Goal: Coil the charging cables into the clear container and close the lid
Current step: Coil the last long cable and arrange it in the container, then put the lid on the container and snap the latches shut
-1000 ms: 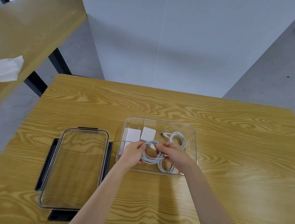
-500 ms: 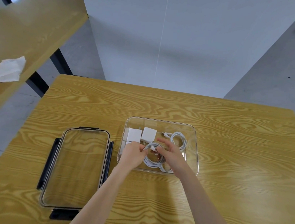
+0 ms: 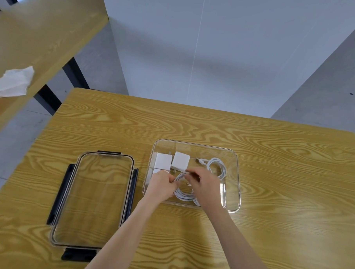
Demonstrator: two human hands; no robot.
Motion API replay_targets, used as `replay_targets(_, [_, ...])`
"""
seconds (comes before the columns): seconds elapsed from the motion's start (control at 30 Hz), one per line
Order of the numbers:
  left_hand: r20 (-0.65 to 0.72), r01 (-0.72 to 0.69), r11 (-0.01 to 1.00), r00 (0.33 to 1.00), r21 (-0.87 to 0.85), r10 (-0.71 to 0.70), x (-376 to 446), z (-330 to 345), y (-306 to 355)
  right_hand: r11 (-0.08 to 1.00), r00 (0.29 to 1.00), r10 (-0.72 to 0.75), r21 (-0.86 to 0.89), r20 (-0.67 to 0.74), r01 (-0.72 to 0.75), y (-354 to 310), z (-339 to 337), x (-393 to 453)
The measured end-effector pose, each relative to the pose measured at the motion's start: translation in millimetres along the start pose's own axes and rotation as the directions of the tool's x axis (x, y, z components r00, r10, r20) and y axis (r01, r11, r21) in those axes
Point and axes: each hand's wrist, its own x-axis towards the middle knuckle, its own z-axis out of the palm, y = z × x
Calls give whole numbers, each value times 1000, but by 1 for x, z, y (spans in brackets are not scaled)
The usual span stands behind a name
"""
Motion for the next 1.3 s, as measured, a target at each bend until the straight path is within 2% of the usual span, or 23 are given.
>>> replay_targets(0.07, [-11,-1,997,1000,74,2,1,0,-1,963,975,219,151,31,-221,-2,-1,2])
replay_targets(0.17, [-38,-1,982,999,190,8,5,-2,-2,921,940,310,202,147,-335,-2,2,5])
replay_targets(0.27, [-79,1,968,997,250,19,8,-2,-4,950,929,281,70,242,-306,1,4,7])
replay_targets(0.5, [-193,10,898,978,440,83,9,3,-4,962,911,272,-75,311,-261,2,6,12])
replay_targets(0.63, [-78,-61,811,988,582,130,11,4,-7,958,886,285,-124,367,-257,6,6,12])
replay_targets(0.73, [-12,-110,779,989,617,149,10,4,-11,957,885,288,-138,366,-255,9,2,13])
replay_targets(0.87, [18,-128,823,990,553,142,9,0,-10,957,890,291,-115,350,-267,12,-6,15])
replay_targets(1.0, [-21,-126,877,988,464,153,-1,-15,-5,956,897,293,-79,331,-283,5,-17,15])
replay_targets(1.13, [-72,-195,946,973,260,221,-21,-34,-3,962,909,265,-23,321,-272,-11,-23,12])
replay_targets(1.23, [-102,-222,969,967,104,233,-34,-48,-3,951,922,232,128,309,-282,-34,-23,8])
replay_targets(1.3, [-189,-236,972,953,20,235,-44,-58,-6,917,922,191,273,336,-289,-57,-20,2])
